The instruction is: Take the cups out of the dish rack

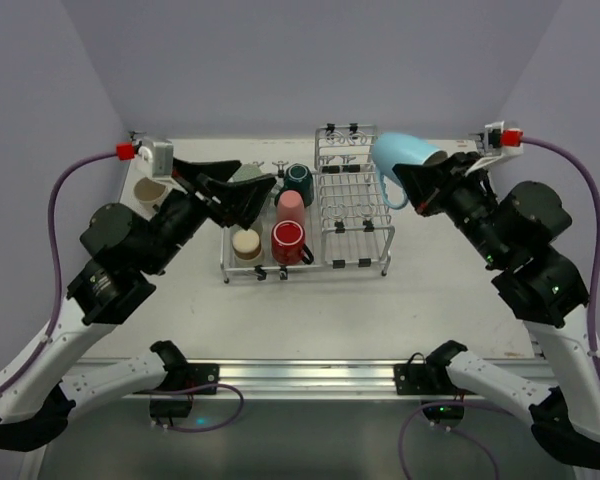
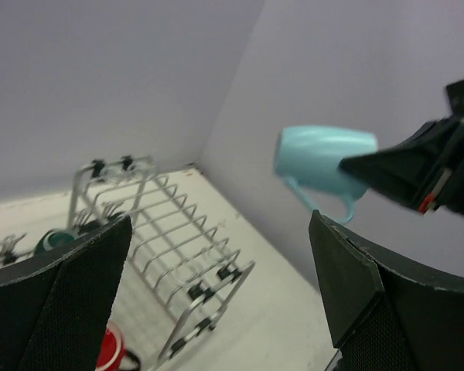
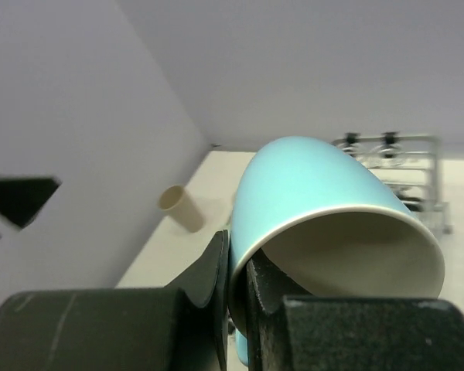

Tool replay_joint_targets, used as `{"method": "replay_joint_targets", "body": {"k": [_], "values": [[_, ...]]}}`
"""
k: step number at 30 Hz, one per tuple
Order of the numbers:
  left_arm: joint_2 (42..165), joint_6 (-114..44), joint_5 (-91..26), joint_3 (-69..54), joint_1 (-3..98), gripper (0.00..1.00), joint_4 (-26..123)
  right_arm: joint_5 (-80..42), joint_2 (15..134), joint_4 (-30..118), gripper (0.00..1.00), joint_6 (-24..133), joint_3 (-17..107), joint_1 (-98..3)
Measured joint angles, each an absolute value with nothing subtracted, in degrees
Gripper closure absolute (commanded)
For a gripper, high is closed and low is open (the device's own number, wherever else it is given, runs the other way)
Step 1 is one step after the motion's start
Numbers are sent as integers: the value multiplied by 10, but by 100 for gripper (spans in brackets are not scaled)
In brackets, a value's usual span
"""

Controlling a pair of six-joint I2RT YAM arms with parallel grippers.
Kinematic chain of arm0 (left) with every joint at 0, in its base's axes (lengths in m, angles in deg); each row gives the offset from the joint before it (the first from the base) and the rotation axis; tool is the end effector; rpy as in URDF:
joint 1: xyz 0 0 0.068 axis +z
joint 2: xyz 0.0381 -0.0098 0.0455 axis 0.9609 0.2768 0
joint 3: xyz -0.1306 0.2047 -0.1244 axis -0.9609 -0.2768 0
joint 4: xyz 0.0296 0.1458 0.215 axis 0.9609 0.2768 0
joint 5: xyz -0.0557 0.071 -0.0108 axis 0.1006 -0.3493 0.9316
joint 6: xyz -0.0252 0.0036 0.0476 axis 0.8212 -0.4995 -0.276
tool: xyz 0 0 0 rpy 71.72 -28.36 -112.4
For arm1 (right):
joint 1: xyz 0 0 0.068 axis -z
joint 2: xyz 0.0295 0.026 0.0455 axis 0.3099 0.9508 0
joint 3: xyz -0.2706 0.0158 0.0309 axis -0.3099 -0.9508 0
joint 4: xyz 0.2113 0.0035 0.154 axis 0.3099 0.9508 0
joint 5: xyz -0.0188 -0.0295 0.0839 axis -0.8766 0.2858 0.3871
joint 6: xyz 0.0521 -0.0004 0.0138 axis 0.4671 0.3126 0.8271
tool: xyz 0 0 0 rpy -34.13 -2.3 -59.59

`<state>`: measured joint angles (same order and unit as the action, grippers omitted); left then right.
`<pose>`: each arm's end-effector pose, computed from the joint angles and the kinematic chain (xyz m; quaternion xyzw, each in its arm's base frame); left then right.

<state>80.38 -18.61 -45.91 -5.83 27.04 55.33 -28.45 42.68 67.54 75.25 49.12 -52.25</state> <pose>0.1178 -0.1210 0.5003 0.0630 0.5910 -0.4641 0.6568 0.1153 0.0766 0.5012 -0.0239 0.6679 0.3710 0.6448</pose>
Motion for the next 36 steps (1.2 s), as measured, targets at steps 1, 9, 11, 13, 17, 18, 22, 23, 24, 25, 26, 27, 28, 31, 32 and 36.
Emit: {"method": "replay_joint_targets", "body": {"k": [1, 9, 11, 13, 17, 18, 22, 23, 24, 25, 26, 27, 28, 31, 32, 36], "values": [[790, -196, -471, -69, 270, 0, 571, -304, 441, 705, 100, 733, 523, -516], [649, -251, -595, -246, 270, 0, 725, -346, 564, 859, 100, 645, 617, -338], [624, -258, -618, -288, 270, 0, 754, -337, 616, 878, 100, 636, 627, -297], [606, -262, -635, -319, 270, 0, 771, -325, 673, 885, 100, 631, 633, -272], [585, -273, -659, -357, 270, 0, 780, -301, 807, 899, 100, 629, 653, -237], [583, -277, -660, -362, 270, 0, 778, -298, 838, 904, 100, 629, 663, -234], [582, -284, -659, -370, 270, 0, 774, -293, 961, 911, 100, 629, 721, -232], [582, -286, -659, -372, 271, 0, 773, -291, 984, 911, 100, 629, 732, -232], [582, -288, -657, -374, 271, 0, 772, -288, 1008, 911, 100, 630, 746, -232], [582, -290, -655, -375, 273, 0, 772, -284, 1030, 911, 100, 630, 757, -232], [582, -293, -652, -375, 275, 0, 771, -280, 1049, 911, 100, 630, 765, -232], [582, -294, -650, -375, 277, 0, 771, -277, 1067, 912, 100, 631, 773, -232], [582, -294, -647, -375, 280, 0, 771, -275, 1082, 914, 100, 631, 781, -232], [582, -297, -636, -377, 294, 0, 767, -269, 1120, 916, 100, 631, 794, -232], [582, -298, -632, -378, 298, 0, 766, -269, 1128, 917, 100, 631, 796, -232], [582, -303, -618, -383, 310, 0, 762, -271, 1148, 924, 100, 631, 796, -232]]}}
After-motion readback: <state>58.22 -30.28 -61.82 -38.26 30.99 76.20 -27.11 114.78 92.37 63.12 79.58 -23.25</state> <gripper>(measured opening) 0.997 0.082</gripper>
